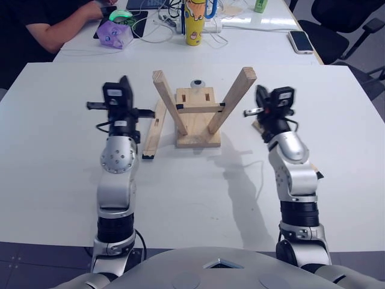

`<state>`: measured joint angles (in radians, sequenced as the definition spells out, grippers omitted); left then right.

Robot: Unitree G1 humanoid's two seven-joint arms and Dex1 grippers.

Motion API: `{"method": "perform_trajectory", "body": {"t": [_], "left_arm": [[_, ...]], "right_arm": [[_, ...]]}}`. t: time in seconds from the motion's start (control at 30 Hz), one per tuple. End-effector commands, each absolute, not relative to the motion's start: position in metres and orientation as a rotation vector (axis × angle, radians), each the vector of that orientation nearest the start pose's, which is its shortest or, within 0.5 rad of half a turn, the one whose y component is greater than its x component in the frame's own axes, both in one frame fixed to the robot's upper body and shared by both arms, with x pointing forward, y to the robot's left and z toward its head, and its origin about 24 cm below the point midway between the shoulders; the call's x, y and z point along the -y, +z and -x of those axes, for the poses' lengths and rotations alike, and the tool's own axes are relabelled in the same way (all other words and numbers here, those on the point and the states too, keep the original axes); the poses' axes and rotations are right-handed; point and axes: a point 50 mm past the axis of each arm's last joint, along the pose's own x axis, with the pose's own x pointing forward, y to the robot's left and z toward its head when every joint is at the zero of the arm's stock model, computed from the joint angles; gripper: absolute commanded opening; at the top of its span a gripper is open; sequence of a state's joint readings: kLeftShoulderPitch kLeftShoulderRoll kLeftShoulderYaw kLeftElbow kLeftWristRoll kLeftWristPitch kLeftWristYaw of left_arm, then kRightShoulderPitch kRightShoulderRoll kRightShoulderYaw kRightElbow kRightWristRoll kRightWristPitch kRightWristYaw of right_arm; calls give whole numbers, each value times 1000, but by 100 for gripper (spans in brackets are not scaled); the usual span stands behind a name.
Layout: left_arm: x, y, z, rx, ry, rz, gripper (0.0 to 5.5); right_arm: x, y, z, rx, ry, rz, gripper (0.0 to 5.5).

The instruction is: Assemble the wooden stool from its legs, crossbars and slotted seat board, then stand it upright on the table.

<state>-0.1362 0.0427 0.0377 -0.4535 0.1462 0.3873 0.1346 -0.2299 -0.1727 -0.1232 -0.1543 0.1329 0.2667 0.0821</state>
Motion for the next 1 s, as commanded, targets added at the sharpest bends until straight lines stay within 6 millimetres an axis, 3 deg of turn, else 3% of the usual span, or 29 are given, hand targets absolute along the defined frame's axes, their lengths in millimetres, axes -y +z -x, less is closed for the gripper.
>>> {"method": "perform_trajectory", "body": {"t": [0.03, 0.1, 0.17, 0.23, 0.3, 0.53, 0.77, 0.87, 1.0], "left_arm": [[-184, 158, -251, 318, 342, -182, 1], [-173, 162, -251, 369, 268, -167, 1], [-137, 148, -261, 281, 17, -98, 1], [-89, 128, -263, 145, -282, -126, 1], [-72, 122, -259, 106, -390, -170, 1], [-113, 105, -262, -5, -175, -262, 1], [-136, 72, -253, -170, -91, -287, 1], [-134, 67, -249, -184, -184, -284, 1], [-130, 79, -248, -103, -527, -257, 1]], "right_arm": [[200, 140, -289, 248, -39, -39, 0], [188, 151, -289, 309, 33, -15, 0], [158, 153, -290, 311, 193, 41, 0], [116, 125, -290, 137, 422, 112, 0], [104, 102, -285, -2, 491, 125, 0], [150, 83, -288, -94, 266, 171, 0], [154, 67, -279, -160, 297, 163, 0], [160, 66, -287, -156, 291, 158, 0], [174, 69, -318, -164, 315, 127, 0]]}}
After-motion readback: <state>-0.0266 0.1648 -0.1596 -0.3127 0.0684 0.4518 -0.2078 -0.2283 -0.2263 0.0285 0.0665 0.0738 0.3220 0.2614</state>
